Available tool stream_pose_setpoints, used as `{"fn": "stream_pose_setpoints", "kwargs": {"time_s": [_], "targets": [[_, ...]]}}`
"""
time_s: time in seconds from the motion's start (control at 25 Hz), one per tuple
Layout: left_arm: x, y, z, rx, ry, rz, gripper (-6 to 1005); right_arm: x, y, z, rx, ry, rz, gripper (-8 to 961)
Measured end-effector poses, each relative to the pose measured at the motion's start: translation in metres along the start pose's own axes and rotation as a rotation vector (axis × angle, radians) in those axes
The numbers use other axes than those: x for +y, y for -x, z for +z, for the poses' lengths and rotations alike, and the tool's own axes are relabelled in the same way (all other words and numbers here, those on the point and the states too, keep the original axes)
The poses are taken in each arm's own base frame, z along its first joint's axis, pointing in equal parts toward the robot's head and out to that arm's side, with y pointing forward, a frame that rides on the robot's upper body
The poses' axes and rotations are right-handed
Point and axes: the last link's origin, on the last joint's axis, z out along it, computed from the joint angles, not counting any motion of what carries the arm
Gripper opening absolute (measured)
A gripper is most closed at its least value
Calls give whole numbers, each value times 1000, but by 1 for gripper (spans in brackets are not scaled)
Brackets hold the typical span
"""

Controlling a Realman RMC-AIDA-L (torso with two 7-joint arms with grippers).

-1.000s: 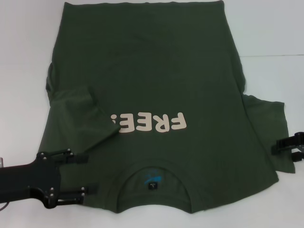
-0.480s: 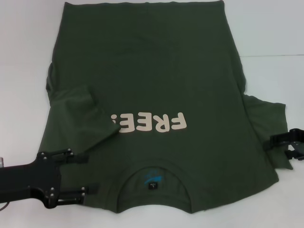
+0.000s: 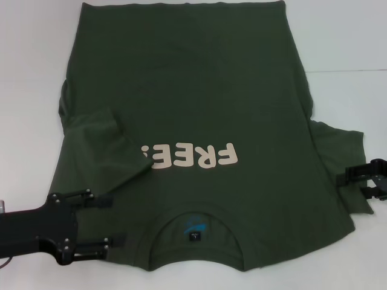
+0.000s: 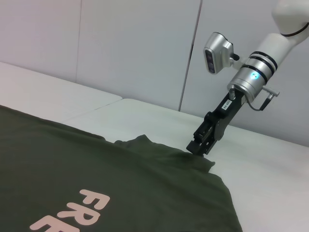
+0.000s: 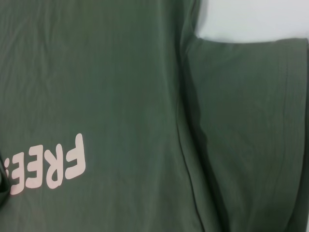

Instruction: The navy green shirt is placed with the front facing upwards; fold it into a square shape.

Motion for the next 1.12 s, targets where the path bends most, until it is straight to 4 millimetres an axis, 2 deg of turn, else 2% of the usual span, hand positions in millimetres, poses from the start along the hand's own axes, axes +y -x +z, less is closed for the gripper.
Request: {"fn": "stream_pose_setpoints", "kwargs": {"time_s": [0.24,0.48,0.92,1.12], "targets": [[0,0,0,2,-3,1,799,-2,-1,0,1,-1,4,716],[-1,-1,0,4,-6,2,799,-2,-2,0,5,-4,4,500],[-2,-2,-2,7,-9,5,799,-2,-1,-2,9,-13,-6,264],[-2,-2,-2,7,-9,6,799,-2,0,-3,15,-25,-23,100]]}}
